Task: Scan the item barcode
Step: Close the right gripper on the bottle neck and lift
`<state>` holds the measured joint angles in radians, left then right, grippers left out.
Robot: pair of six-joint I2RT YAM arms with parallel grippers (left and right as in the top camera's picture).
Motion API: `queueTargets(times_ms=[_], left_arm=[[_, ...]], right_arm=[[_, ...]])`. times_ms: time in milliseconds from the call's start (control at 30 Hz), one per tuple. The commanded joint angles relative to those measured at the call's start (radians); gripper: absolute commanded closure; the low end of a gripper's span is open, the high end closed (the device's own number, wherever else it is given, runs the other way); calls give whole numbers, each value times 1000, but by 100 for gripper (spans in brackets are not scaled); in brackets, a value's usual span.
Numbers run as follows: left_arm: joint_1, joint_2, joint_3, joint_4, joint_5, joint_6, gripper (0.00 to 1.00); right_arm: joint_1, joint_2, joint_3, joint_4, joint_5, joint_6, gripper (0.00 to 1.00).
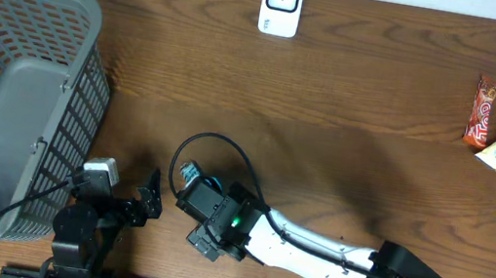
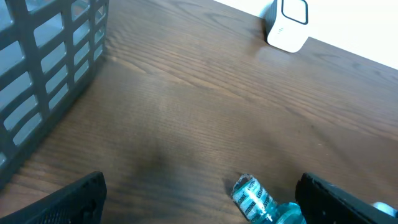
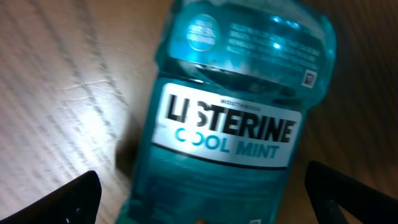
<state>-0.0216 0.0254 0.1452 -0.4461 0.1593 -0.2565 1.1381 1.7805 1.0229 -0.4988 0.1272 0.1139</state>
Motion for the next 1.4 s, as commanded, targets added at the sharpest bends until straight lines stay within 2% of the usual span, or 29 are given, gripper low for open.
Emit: queueTargets(times_ms=[0, 267, 367, 467, 633, 733, 900, 1000, 1100, 1167, 1367], left_arm=[[-2, 0, -14, -16, 12, 13, 2], [-2, 0, -14, -16, 12, 13, 2], [-2, 0, -14, -16, 13, 13, 2], [-2, 0, -14, -16, 12, 13, 2], [-2, 0, -14, -16, 13, 13, 2], [-2, 0, -14, -16, 12, 13, 2], [-2, 0, -14, -16, 12, 13, 2], [-2, 0, -14, -16, 12, 13, 2], [-2, 0, -14, -16, 12, 13, 2], [-2, 0, -14, -16, 12, 13, 2], [-2, 0, -14, -16, 12, 13, 2]], right_arm=[[-7, 16, 8, 4, 82, -15, 1], [-50, 99, 27, -7, 125, -33, 2], [-74, 104, 43, -17, 121, -13, 16], [-106, 103, 44, -18, 108, 13, 16], [-215, 103, 47, -34, -19, 31, 20], [-301, 103, 51, -57, -98, 31, 19], [-417, 103, 51, -85, -100, 17, 10], [-451, 103, 60, -85, -99, -20, 9], [-454, 103, 77, -93, -94, -34, 8], [-438, 103, 92, -95, -73, -53, 1], [-352, 104, 133, -66, 126, -147, 1]])
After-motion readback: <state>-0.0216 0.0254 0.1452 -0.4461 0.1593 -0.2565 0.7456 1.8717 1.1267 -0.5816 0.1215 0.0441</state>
